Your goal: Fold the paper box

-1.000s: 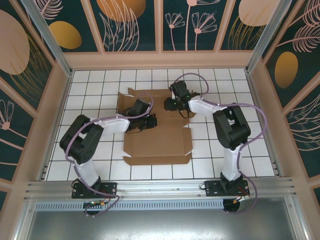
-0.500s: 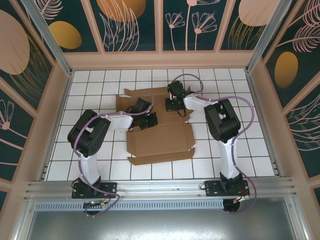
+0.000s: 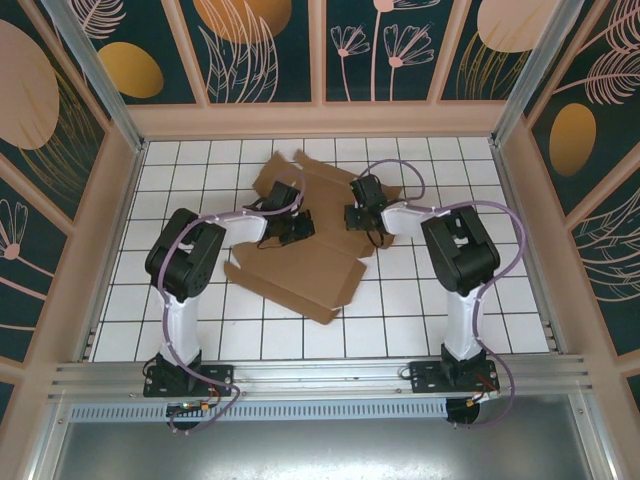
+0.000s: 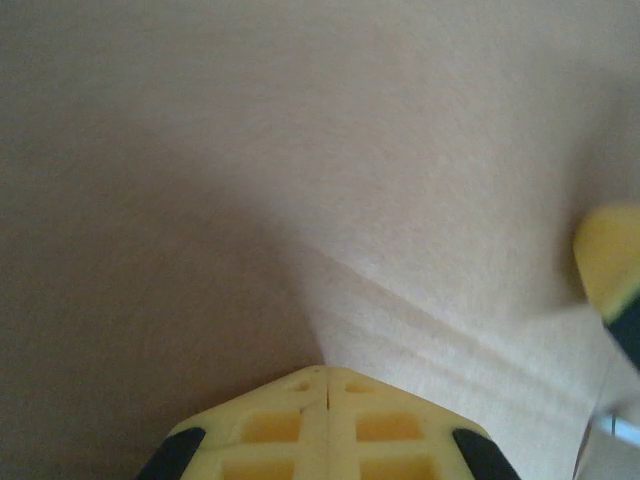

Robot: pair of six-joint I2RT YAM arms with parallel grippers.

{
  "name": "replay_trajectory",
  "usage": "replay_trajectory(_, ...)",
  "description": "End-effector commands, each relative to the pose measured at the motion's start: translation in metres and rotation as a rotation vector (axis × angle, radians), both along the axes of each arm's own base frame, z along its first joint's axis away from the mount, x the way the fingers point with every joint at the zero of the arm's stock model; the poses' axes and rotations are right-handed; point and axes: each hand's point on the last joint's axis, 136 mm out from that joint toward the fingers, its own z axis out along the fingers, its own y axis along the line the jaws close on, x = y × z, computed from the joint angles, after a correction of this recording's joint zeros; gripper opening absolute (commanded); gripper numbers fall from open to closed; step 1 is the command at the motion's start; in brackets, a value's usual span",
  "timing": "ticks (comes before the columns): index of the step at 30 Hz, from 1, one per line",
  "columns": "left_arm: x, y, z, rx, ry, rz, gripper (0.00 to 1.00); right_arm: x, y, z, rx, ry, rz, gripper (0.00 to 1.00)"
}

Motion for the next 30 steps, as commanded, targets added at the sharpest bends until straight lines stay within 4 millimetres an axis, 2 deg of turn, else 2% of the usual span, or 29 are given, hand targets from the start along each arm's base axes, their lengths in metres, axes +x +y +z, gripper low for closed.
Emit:
replay_trajectory(1, -0.012, 0.019, -0.057, 0.127, 0.127, 0.004, 0.00, -0.066, -0.019, -0.046, -0.049, 0.215, -0.021, 0.17)
replay_trajectory(4, -0.007, 0.011, -0.063, 0.120, 0.141, -0.020, 0.00, -0.085, -0.012, -0.042, 0.012, 0.230, -0.015, 0.18)
replay_trajectory(6, -0.006, 0.002, -0.063, 0.111, 0.146, -0.051, 0.00, -0.102, -0.001, -0.036, 0.045, 0.233, 0.016, 0.19)
replay_trajectory(10, -0.010, -0.019, -0.052, 0.087, 0.130, -0.121, 0.00, -0.125, 0.021, -0.029, 0.057, 0.239, 0.087, 0.22)
replay_trajectory(13, -0.015, -0.034, -0.034, 0.065, 0.102, -0.165, 0.00, -0.127, 0.028, -0.019, 0.055, 0.212, 0.100, 0.24)
replay_trajectory(16, -0.015, -0.032, 0.002, 0.032, 0.039, -0.162, 0.00, -0.115, 0.025, 0.013, 0.090, 0.121, 0.087, 0.28)
replay_trajectory(20, -0.010, -0.016, 0.051, -0.032, -0.058, -0.130, 0.00, -0.091, 0.009, 0.055, 0.150, -0.003, 0.071, 0.43)
replay_trajectory(22, -0.004, 0.000, 0.064, -0.039, -0.089, -0.093, 0.00, -0.083, 0.003, 0.069, 0.198, -0.037, 0.064, 0.52)
replay_trajectory(23, 0.000, 0.009, 0.066, -0.047, -0.094, -0.071, 0.00, -0.072, -0.012, 0.074, 0.218, -0.052, 0.020, 0.56)
replay_trajectory(26, 0.005, 0.027, 0.054, -0.074, -0.054, -0.032, 0.00, -0.058, -0.039, 0.081, 0.245, -0.072, -0.067, 0.68)
replay_trajectory(28, 0.005, 0.028, 0.041, -0.068, -0.023, -0.032, 0.00, -0.056, -0.058, 0.080, 0.246, -0.079, -0.133, 0.77)
replay_trajectory(30, 0.006, 0.029, 0.028, -0.056, 0.010, -0.023, 0.00, -0.058, -0.077, 0.074, 0.250, -0.068, -0.199, 0.81)
